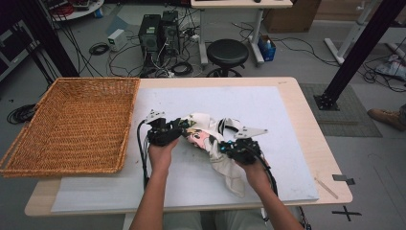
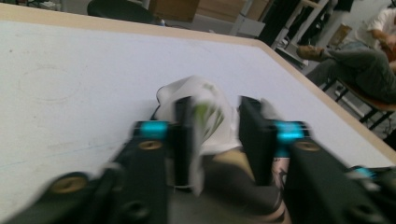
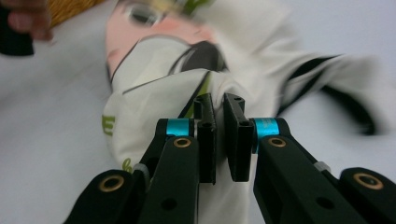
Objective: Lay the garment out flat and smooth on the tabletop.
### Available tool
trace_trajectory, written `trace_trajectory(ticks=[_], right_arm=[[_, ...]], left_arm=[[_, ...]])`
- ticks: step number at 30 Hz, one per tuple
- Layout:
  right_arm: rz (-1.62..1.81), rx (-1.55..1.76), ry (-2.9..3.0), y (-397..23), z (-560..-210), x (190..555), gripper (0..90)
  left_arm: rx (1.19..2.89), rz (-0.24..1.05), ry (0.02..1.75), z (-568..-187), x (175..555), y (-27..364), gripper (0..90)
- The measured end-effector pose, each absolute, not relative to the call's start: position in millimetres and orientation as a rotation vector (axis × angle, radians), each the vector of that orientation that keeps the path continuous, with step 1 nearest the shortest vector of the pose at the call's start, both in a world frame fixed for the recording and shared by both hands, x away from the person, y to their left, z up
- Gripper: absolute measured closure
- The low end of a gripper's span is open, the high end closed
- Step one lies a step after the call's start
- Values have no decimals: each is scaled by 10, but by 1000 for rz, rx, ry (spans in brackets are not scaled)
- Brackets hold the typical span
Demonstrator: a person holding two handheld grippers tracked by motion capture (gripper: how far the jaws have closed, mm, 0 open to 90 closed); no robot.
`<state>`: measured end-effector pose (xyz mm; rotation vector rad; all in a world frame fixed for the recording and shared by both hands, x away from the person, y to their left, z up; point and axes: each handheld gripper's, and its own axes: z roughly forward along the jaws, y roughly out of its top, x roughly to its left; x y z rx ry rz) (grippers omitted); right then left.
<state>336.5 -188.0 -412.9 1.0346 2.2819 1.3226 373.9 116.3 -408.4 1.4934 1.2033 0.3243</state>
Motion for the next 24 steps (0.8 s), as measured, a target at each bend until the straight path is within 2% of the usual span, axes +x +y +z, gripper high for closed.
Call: trace_trajectory(ticks=[2,6,9,11,12,14,17,24], right_arm=[[1325,1085,2156,-2132,-4039,3343,856],[1359,1273,1888,-2704,-3909,3310,854],[1139,1371,1846,-2988,-3942,3360,841],[1060,1420,1906,-3121,-4038,3420,786],[1078,1430,1903,-3167,-4056,3404,711],[1147,1412,1860,-3211,-4029,3330,628],[1248,1295,1944,-3076,-3931,3296,480],[1022,936,2337,-2180,-4059,3540,459]], left_arm=[[1485,316,1216,-4090,3744,1154,442],[1498,302,1208,-4103,3745,1091,440],[1546,272,1185,-4130,3749,962,440],[1589,255,1167,-4168,3755,859,440],[1613,251,1159,-4188,3757,814,440],[1653,249,1154,-4235,3764,741,440],[1646,240,1167,-4281,3777,709,440],[1602,321,1166,-4224,3708,852,437]])
